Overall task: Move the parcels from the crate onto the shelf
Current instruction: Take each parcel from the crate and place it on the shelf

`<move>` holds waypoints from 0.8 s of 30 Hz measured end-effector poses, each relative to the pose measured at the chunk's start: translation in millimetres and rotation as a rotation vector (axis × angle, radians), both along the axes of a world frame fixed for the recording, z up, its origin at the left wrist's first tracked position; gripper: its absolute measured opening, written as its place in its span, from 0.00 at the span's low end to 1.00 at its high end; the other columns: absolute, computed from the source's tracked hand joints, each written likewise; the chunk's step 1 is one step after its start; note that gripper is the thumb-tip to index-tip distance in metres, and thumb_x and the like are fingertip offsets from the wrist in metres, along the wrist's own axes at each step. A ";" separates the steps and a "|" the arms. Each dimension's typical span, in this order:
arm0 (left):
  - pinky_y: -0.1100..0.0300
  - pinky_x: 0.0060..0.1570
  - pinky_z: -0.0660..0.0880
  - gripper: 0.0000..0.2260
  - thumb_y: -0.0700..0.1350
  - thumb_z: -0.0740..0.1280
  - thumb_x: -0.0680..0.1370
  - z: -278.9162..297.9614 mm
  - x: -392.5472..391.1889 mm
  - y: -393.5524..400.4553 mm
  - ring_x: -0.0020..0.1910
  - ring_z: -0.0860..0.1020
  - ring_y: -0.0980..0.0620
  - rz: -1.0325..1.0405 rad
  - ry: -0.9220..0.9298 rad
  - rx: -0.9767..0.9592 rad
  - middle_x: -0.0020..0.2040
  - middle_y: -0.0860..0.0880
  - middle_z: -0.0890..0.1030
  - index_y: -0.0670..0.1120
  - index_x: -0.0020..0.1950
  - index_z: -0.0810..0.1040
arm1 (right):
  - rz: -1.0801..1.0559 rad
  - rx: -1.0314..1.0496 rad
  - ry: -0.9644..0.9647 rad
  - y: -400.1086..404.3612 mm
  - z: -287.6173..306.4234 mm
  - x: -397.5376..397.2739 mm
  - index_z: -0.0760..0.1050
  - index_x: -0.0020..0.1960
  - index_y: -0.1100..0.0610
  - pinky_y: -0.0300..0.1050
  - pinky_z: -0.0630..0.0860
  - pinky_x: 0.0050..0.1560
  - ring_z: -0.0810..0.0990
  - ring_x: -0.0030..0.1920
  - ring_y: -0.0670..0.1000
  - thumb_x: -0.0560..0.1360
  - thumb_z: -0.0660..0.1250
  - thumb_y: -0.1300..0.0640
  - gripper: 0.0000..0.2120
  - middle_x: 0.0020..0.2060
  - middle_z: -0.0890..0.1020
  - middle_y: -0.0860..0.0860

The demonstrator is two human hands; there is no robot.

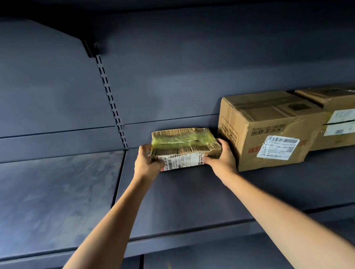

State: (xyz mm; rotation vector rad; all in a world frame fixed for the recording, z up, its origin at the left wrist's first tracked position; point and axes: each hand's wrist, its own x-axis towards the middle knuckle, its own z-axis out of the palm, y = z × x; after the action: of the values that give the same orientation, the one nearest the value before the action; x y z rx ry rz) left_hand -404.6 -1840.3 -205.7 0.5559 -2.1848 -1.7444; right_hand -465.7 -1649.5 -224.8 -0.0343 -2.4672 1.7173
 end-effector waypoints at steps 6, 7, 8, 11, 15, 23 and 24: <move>0.45 0.45 0.77 0.26 0.39 0.62 0.59 -0.4 -2.2 1.6 0.39 0.74 0.46 0.010 -0.008 -0.007 0.48 0.45 0.78 0.46 0.57 0.70 | 0.009 0.035 0.014 0.3 2.7 2.1 0.62 0.71 0.56 0.44 0.66 0.63 0.71 0.65 0.55 0.66 0.75 0.63 0.38 0.66 0.73 0.55; 0.47 0.43 0.76 0.27 0.39 0.62 0.58 0.0 -2.5 1.8 0.39 0.74 0.46 0.006 -0.009 -0.012 0.49 0.45 0.78 0.45 0.58 0.70 | 0.007 0.040 0.008 0.3 3.1 2.9 0.62 0.71 0.56 0.44 0.66 0.64 0.71 0.65 0.55 0.66 0.75 0.63 0.38 0.66 0.73 0.55; 0.48 0.43 0.75 0.28 0.39 0.62 0.58 0.4 -2.3 2.0 0.39 0.74 0.45 0.002 -0.011 -0.018 0.49 0.44 0.78 0.45 0.60 0.70 | 0.002 0.044 -0.002 0.3 3.5 3.9 0.62 0.71 0.57 0.44 0.66 0.64 0.71 0.65 0.55 0.66 0.75 0.63 0.38 0.66 0.73 0.55; 0.45 0.51 0.75 0.32 0.39 0.64 0.59 -0.1 2.2 2.8 0.45 0.76 0.43 -0.006 -0.022 -0.011 0.52 0.41 0.78 0.43 0.63 0.69 | -0.014 0.045 -0.029 1.6 3.0 9.3 0.63 0.70 0.58 0.45 0.68 0.63 0.73 0.64 0.56 0.66 0.75 0.62 0.37 0.64 0.74 0.56; 0.44 0.59 0.74 0.36 0.37 0.68 0.60 -4.1 17.1 4.1 0.60 0.76 0.41 0.014 -0.059 0.022 0.63 0.41 0.75 0.43 0.68 0.65 | 0.002 0.025 -0.081 5.8 1.8 20.2 0.61 0.71 0.60 0.50 0.69 0.66 0.72 0.65 0.57 0.66 0.74 0.64 0.37 0.65 0.73 0.58; 0.46 0.59 0.75 0.30 0.35 0.71 0.71 3.7 60.4 21.9 0.61 0.75 0.42 0.102 -0.122 -0.032 0.65 0.43 0.74 0.44 0.70 0.64 | 0.076 -0.046 -0.148 30.4 6.2 71.7 0.59 0.73 0.57 0.46 0.66 0.66 0.67 0.69 0.54 0.69 0.72 0.65 0.37 0.70 0.68 0.56; 0.47 0.58 0.76 0.29 0.35 0.71 0.71 7.3 67.3 27.0 0.60 0.76 0.43 0.104 -0.126 -0.049 0.64 0.43 0.75 0.44 0.70 0.65 | 0.089 -0.054 -0.153 34.7 7.7 79.5 0.59 0.73 0.57 0.45 0.67 0.65 0.67 0.69 0.54 0.69 0.72 0.65 0.36 0.70 0.67 0.56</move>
State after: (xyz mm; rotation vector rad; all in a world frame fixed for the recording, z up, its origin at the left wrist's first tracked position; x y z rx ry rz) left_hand -337.3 -1813.2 -198.4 0.7719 -2.2321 -1.6396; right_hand -386.2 -1614.8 -217.1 -0.0646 -2.5644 1.8844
